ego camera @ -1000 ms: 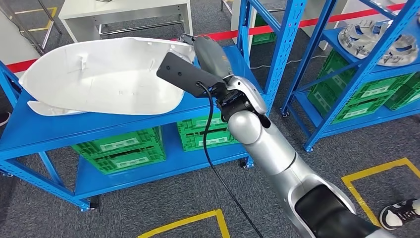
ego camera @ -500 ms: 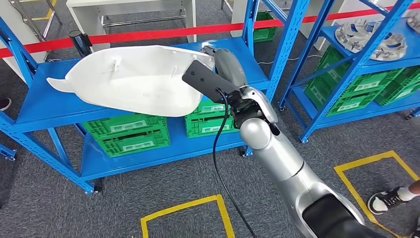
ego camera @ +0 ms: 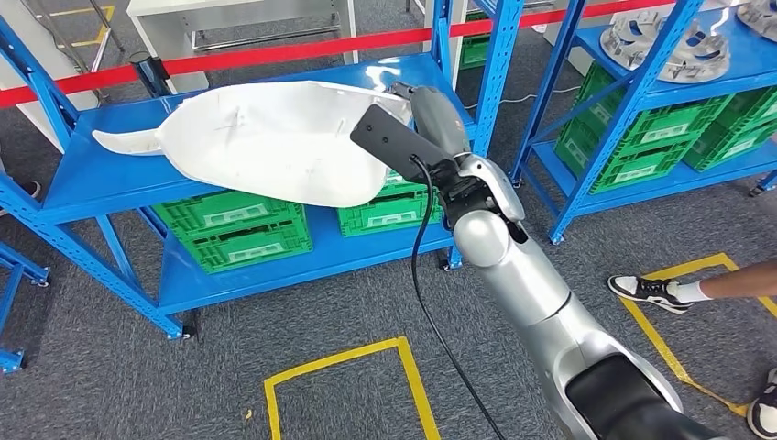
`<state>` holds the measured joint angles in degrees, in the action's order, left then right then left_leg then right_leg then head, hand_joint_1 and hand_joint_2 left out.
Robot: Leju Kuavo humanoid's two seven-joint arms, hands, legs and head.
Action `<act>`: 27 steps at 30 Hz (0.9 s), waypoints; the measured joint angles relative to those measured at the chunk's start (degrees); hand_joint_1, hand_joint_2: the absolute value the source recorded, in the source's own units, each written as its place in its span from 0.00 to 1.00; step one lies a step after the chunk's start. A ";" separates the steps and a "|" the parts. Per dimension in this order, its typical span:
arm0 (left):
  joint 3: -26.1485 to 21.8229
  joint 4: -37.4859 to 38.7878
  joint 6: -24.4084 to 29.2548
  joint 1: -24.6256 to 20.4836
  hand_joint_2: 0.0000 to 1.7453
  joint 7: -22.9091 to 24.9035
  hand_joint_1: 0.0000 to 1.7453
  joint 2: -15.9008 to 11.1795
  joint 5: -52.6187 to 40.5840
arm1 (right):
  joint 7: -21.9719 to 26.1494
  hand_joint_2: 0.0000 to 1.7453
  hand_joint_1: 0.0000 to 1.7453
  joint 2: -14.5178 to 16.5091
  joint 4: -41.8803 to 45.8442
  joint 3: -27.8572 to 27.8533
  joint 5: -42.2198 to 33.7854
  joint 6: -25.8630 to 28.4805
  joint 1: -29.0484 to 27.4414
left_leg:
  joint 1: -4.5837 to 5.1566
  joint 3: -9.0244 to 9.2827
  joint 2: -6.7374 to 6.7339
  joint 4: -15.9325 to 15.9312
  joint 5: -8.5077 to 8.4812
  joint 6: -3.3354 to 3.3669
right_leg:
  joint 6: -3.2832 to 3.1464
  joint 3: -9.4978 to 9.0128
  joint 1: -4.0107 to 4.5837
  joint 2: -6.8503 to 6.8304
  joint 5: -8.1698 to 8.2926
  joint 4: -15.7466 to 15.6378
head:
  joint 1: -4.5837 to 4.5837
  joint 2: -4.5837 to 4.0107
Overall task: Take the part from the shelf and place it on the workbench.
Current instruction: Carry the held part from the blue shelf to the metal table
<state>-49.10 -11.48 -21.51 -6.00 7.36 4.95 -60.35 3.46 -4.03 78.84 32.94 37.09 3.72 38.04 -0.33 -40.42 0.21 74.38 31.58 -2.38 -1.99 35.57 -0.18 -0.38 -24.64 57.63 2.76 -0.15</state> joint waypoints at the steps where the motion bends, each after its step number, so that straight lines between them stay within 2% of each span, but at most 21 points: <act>1: -0.06 -0.03 0.00 -0.27 1.00 -0.04 0.00 -0.03 0.05 | 0.02 1.00 1.00 -0.04 0.00 -0.20 0.27 0.02 -0.02 | -0.03 1.82 0.00 -1.18 -1.66 0.00 | 0.18 1.04 -0.06 -0.04 0.67 0.20 | 0.00 0.00; 2: -0.11 -0.07 0.00 -0.56 1.00 -0.08 0.00 -0.07 0.07 | 0.05 1.00 1.00 -0.07 0.02 -0.45 0.53 -0.02 0.00 | -0.07 4.48 0.01 -4.04 -2.67 0.02 | 0.39 1.93 -0.12 -0.08 1.30 0.45 | 0.00 0.00; 4: -0.18 -0.15 0.00 -1.16 1.00 -0.13 0.00 -0.16 0.09 | 0.18 1.00 1.00 -0.10 0.20 -1.08 0.95 -0.18 0.16 | 0.10 10.26 0.11 -11.80 -1.64 0.37 | 0.99 3.21 -0.09 -0.13 2.40 0.89 | 0.02 0.00; 5: -0.20 -0.17 0.00 -1.45 1.00 -0.13 0.00 -0.18 0.19 | 0.24 1.00 1.00 -0.11 0.28 -1.34 1.14 -0.39 0.37 | 0.24 11.86 0.17 -14.61 -0.59 0.75 | 1.32 3.55 -0.08 -0.16 3.00 0.96 | 0.05 0.00; 6: -0.28 -0.20 0.00 -1.66 1.00 -0.08 0.00 -0.21 0.39 | 0.22 1.00 1.00 -0.12 0.36 -1.51 1.33 -0.68 0.60 | 0.47 12.43 0.22 -16.11 -0.02 1.26 | 1.67 3.76 -0.08 -0.19 3.63 0.86 | 0.08 0.00; 8: -0.62 -0.19 0.00 -1.80 1.00 0.01 0.00 -0.16 1.01 | -0.04 1.00 1.00 -0.20 0.37 -1.74 1.80 -1.46 0.89 | 0.56 11.56 0.07 -16.38 -0.83 2.46 | 2.35 4.10 -0.26 -0.12 4.31 0.70 | -0.01 0.00; 9: -0.86 -0.19 0.00 -1.80 1.00 0.04 0.00 -0.13 1.27 | -0.20 1.00 1.00 -0.28 0.38 -1.89 1.97 -1.81 0.92 | 0.53 11.16 -0.05 -16.39 -1.44 2.98 | 2.68 4.46 -0.32 -0.05 3.46 1.24 | -0.07 0.00; 10: -1.07 -0.18 0.00 -1.78 1.00 0.01 0.00 -0.10 1.48 | -0.28 1.00 1.00 -0.43 0.44 -2.11 2.11 -2.11 0.95 | 0.45 10.56 -0.18 -16.44 -2.19 3.45 | 2.99 5.16 -0.39 0.03 1.26 3.07 | -0.09 0.00; 11: -1.21 -0.19 0.00 -1.75 1.00 -0.11 0.00 -0.07 1.60 | -0.22 1.00 1.00 -0.66 0.54 -2.32 2.15 -2.33 1.02 | 0.44 9.75 -0.26 -16.41 -2.98 3.78 | 3.23 6.10 -0.45 0.09 -1.95 6.24 | -0.10 0.00; 13: -1.36 -0.19 0.00 -1.54 1.00 -0.49 0.00 0.01 1.74 | 0.04 1.00 1.00 -1.19 0.73 -2.62 2.12 -2.65 1.16 | 0.55 7.76 -0.25 -16.29 -4.58 4.12 | 3.47 7.80 -0.40 0.11 -7.46 14.02 | -0.04 0.00; 14: -1.41 -0.19 0.00 -1.37 1.00 -0.68 0.00 0.09 1.76 | 0.17 1.00 1.00 -1.49 0.78 -2.69 2.07 -2.79 1.15 | 0.64 6.72 -0.25 -16.20 -5.32 4.17 | 3.42 7.94 -0.35 0.12 -8.30 16.90 | -0.04 0.00; 15: -1.50 -0.18 0.00 -1.20 1.00 -0.80 0.00 0.16 1.76 | 0.26 1.00 1.00 -1.70 0.78 -2.72 2.03 -2.91 1.13 | 0.73 5.74 -0.26 -16.07 -5.99 4.17 | 3.24 7.26 -0.26 0.14 -7.74 18.02 | -0.02 0.00; 16: -1.60 -0.17 0.00 -1.05 1.00 -0.88 0.00 0.23 1.77 | 0.33 1.00 1.00 -1.87 0.79 -2.74 2.01 -3.00 1.11 | 0.83 4.75 -0.26 -15.93 -6.65 4.15 | 2.95 5.77 -0.13 0.17 -6.42 17.53 | -0.03 0.00; 17: -1.69 -0.17 0.00 -0.97 1.00 -0.91 0.00 0.29 1.78 | 0.39 1.00 1.00 -2.00 0.83 -2.79 2.00 -3.04 1.13 | 0.94 3.82 -0.25 -15.78 -7.31 4.12 | 2.48 3.16 0.11 0.20 -4.94 14.92 | -0.02 0.00; 18: -1.77 -0.17 0.00 -0.95 1.00 -0.93 0.00 0.42 1.79 | 0.44 1.00 1.00 -2.05 0.97 -2.86 1.98 -3.06 1.19 | 0.98 3.09 -0.25 -15.64 -7.91 4.07 | 1.82 -0.02 0.41 0.24 -4.55 10.92 | -0.03 0.00; 20: -1.85 -0.21 0.03 -0.97 1.00 -0.97 0.00 0.62 1.80 | 0.51 1.00 1.00 -2.11 1.39 -3.06 1.96 -3.07 1.34 | 1.05 2.28 -0.23 -15.57 -8.98 3.72 | 1.02 -5.60 0.93 0.23 -5.70 2.98 | -0.06 0.00; 21: -1.90 -0.23 0.05 -0.96 1.00 -0.98 0.00 0.71 1.81 | 0.53 1.00 1.00 -2.18 1.58 -3.13 1.90 -3.11 1.53 | 0.97 2.23 -0.23 -15.65 -9.46 3.41 | 0.86 -6.80 1.08 0.25 -6.48 0.79 | -0.01 0.00; 23: -2.08 -0.25 0.07 -0.81 1.00 -0.99 0.00 0.85 1.87 | 0.41 1.00 1.00 -2.45 1.68 -3.22 1.46 -3.31 1.89 | 0.87 2.29 -0.20 -16.13 -10.51 2.71 | 0.76 -6.79 1.11 0.25 -5.79 -0.19 | 0.12 0.00; 24: -2.15 -0.24 0.07 -0.62 1.00 -1.00 0.00 0.92 1.91 | 0.31 1.00 1.00 -2.64 1.66 -3.25 1.13 -3.39 2.08 | 0.83 2.09 -0.11 -16.04 -10.41 2.35 | 0.46 -6.48 0.98 0.17 -5.15 -0.61 | 0.22 0.00; 25: -2.21 -0.24 0.08 -0.39 1.00 -1.01 0.00 1.02 1.92 | 0.19 1.00 1.00 -2.82 1.62 -3.28 0.78 -3.37 2.12 | 0.83 1.72 -0.02 -15.36 -9.22 2.04 | 0.20 -5.99 0.79 0.09 -4.33 -0.87 | 0.17 0.00; 27: -2.23 -0.24 0.10 0.01 1.00 -0.88 0.00 1.10 1.87 | -0.10 1.00 1.00 -3.32 1.59 -3.38 0.29 -2.83 1.72 | 0.67 0.39 0.07 -10.67 -3.64 1.44 | -0.07 -4.55 0.39 -0.05 -2.58 -1.21 | 0.01 0.00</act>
<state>-51.33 -11.72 -21.41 -5.98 6.48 6.05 -58.48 3.36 -7.35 80.43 29.57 37.38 0.89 39.76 0.34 -40.03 0.28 63.70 27.94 -0.94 -2.06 31.01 0.21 -0.42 -27.22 56.42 2.78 -0.15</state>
